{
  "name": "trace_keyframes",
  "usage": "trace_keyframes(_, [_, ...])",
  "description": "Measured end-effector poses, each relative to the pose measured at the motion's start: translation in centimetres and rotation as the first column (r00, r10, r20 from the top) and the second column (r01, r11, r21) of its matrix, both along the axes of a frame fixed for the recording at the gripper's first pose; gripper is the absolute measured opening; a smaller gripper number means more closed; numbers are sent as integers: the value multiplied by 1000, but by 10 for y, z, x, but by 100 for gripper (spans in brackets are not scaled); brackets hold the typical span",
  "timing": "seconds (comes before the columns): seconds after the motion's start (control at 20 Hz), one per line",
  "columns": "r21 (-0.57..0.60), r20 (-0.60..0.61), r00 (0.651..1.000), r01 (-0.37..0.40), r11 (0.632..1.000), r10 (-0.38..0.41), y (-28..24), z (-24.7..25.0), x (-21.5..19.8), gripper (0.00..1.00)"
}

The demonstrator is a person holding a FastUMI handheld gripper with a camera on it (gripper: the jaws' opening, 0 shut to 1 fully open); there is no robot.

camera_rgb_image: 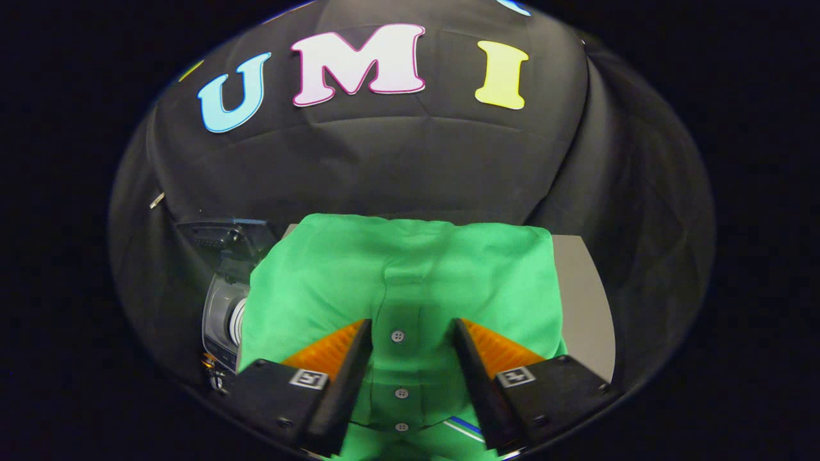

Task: Put the clothes into the washing machine and then close the washing machine lid.

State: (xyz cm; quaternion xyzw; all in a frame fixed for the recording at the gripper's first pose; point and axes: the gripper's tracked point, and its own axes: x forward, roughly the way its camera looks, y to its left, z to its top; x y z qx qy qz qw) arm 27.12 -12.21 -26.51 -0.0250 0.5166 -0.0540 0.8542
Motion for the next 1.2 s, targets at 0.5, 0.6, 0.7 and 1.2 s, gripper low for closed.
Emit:
trace_keyframes(0.5, [-24,77,995,-59,998,61,2,1,3,5])
trace_keyframes(0.6, [-26,91,995,-38,999,40,1,3,0,5])
trace_keyframes(0.7, [-32,117,992,-34,999,37,3,6,-5,5])
trace_keyframes(1.2, [263,349,934,-19,965,-76,51,122,-9,5])
